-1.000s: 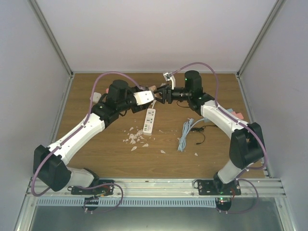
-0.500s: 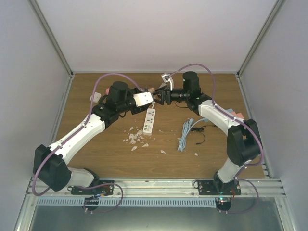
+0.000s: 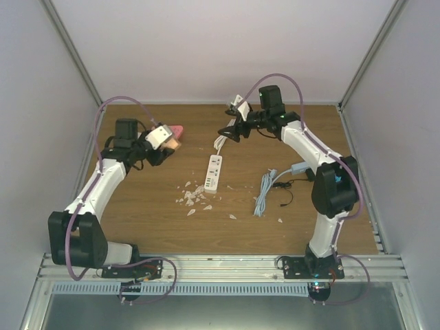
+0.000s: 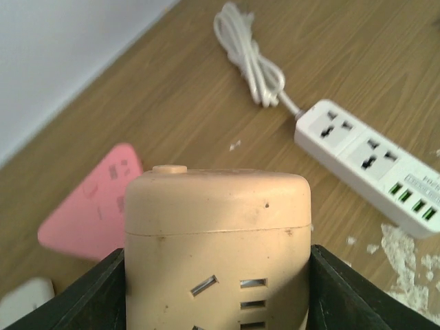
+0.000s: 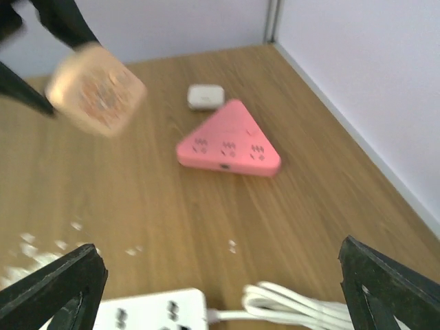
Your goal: Pull the plug off the socket
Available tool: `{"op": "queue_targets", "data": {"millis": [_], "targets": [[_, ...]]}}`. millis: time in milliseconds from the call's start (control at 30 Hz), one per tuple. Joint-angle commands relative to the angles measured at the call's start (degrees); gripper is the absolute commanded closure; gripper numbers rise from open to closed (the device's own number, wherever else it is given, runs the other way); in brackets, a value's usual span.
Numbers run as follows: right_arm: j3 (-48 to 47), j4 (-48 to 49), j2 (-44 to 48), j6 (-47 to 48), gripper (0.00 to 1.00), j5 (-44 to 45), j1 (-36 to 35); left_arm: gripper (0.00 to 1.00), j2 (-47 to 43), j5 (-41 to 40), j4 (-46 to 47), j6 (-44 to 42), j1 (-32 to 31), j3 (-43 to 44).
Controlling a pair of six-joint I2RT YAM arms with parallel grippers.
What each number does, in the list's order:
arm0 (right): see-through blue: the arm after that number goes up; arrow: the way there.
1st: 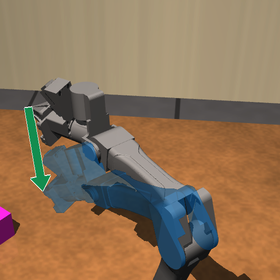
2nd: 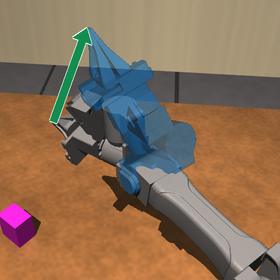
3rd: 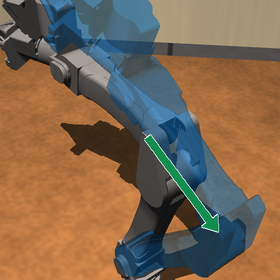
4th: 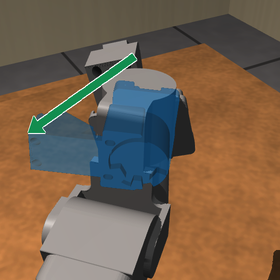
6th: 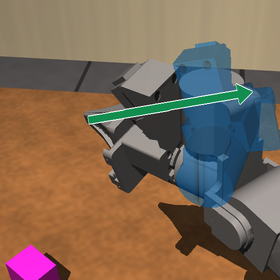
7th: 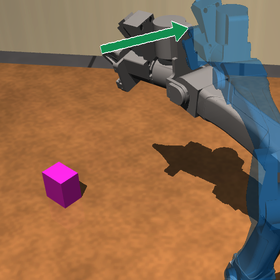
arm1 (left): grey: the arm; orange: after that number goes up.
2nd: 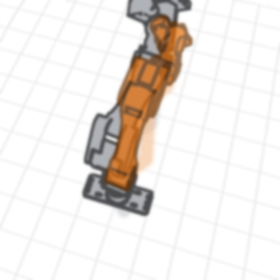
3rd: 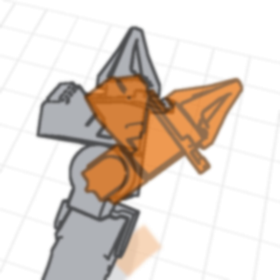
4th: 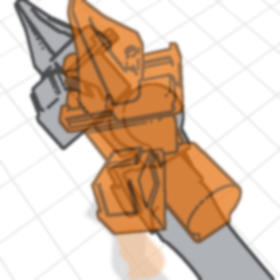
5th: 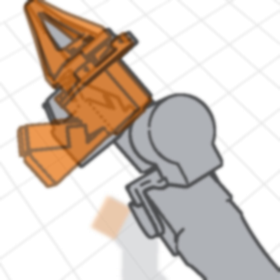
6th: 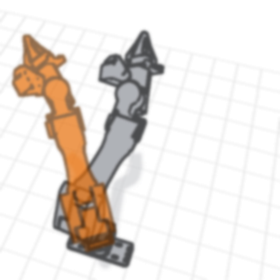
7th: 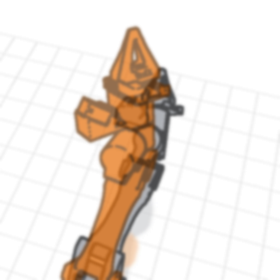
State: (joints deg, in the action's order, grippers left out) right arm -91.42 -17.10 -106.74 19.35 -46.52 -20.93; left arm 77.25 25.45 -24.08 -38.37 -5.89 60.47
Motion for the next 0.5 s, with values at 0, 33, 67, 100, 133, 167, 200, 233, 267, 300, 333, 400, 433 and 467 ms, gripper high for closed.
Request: {"op": "queue_targets", "data": {"millis": [0,33,67,100,133,167,200,233,267,300,333,400,433,467], "targets": [[-4.0,-10.0,-5.7,23.5,0.07,9.2,0.0,0.75,-0.7,5.5,-1.4,1.2,5.4,-2.4],[-4.0,-9.5,-7.1,26.1,0.08,11.0,0.0,0.75,-0.7,5.9,-1.5,1.3,7.0,-2.9],[-4.0,-8.9,-7.7,27.1,0.1,12.6,-0.1,0.75,-0.6,6.5,-1.7,1.3,8.3,-3.4],[-3.9,-8.3,-9.1,29.2,0.12,14.3,-0.1,0.75,-0.6,7.1,-1.7,1.3,9.6,-3.9],[-3.9,-7.3,-10.0,30.3,0.15,15.7,-0.2,0.75,-0.5,7.8,-1.9,1.4,10.9,-4.2],[-4.1,-6.7,-11.0,31.2,0.18,16.9,-0.2,0.75,-0.5,8.9,-1.9,1.3,12.4,-4.6],[-4.2,-6.0,-11.9,32.3,0.22,17.9,-0.3,0.75,-0.5,10.0,-2.1,1.2,13.5,-5.0],[-4.2,-5.4,-12.7,33.7,0.24,18.8,-0.2,0.75,-0.5,11.0,-2.2,1.2,14.4,-5.1],[-4.2,-4.8,-13.4,35.1,0.27,20.4,-0.3,0.75,-0.4,11.6,-2.3,1.1,15.2,-5.3],[-4.3,-4.5,-14.2,36.8,0.28,21.7,-0.5,0.75,-0.3,12.1,-2.3,1.0,15.8,-5.4],[-4.4,-4.3,-15.0,38.6,0.29,22.9,-0.8,0.75,-0.2,12.5,-2.3,0.9,16.4,-5.6],[-4.1,-3.2,-16.5,42.2,0.3,26.1,-1.4,0.75,0.2,13.5,-2.2,0.8,17.8,-5.7],[-3.9,-2.3,-17.1,43.5,0.31,27.8,-1.7,0.75,0.6,14.0,-2.4,0.8,18.4,-5.7],[-3.7,-1.3,-17.7,44.8,0.32,29.1,-1.9,0.75,0.9,14.7,-2.5,0.7,19.0,-5.8]]}}
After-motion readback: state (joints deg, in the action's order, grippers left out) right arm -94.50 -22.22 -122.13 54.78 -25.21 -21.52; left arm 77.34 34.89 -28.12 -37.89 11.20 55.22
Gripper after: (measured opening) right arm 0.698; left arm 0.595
